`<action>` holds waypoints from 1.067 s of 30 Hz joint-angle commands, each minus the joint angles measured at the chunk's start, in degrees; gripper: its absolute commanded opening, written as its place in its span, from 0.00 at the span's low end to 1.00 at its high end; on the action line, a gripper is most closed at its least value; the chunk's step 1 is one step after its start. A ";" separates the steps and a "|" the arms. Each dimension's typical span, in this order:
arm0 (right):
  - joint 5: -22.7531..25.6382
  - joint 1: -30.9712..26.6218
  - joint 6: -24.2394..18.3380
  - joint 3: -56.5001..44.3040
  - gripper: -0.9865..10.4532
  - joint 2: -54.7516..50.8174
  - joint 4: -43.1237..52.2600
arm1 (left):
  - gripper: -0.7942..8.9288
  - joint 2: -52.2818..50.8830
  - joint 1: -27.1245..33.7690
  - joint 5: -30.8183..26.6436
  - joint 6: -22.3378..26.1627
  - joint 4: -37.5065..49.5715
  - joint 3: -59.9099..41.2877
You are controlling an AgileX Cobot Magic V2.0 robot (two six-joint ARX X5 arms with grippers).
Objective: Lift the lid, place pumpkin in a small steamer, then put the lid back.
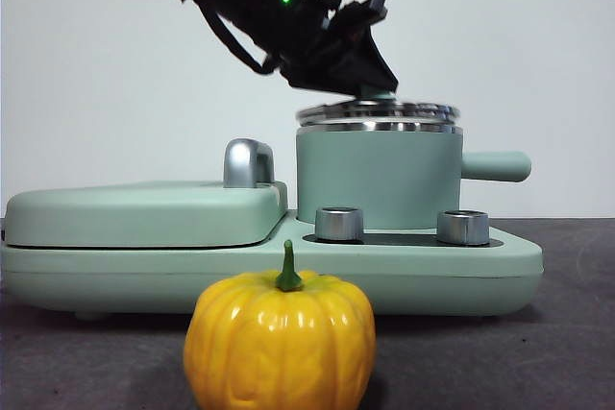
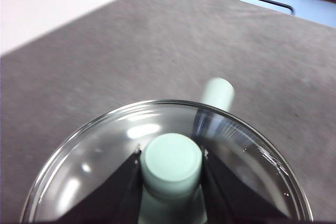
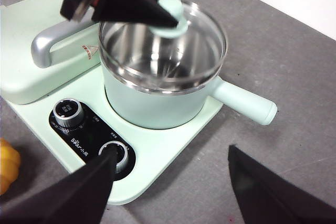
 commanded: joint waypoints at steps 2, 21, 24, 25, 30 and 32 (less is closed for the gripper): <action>0.02 0.26 0.70 0.94 0.38 0.22 0.50 | 0.09 -3.85 -0.31 -0.57 -0.17 1.99 1.99; -0.24 0.26 0.72 0.94 0.38 0.22 0.52 | 0.09 -23.06 10.71 -1.16 2.40 -28.20 1.97; -0.22 0.26 0.72 0.94 0.38 0.22 0.52 | 0.09 -25.38 13.35 -1.16 2.82 -32.33 1.95; -0.22 0.28 0.72 0.94 0.38 0.22 0.52 | 0.09 -26.08 14.03 -1.18 2.86 -33.40 1.88; -0.24 0.31 0.70 0.94 0.38 0.24 0.50 | 0.09 -30.69 17.55 -1.18 2.60 -35.17 -1.20; -0.24 0.59 0.68 0.94 0.38 0.26 0.52 | 0.09 -32.89 19.04 -1.18 2.38 -35.21 -3.72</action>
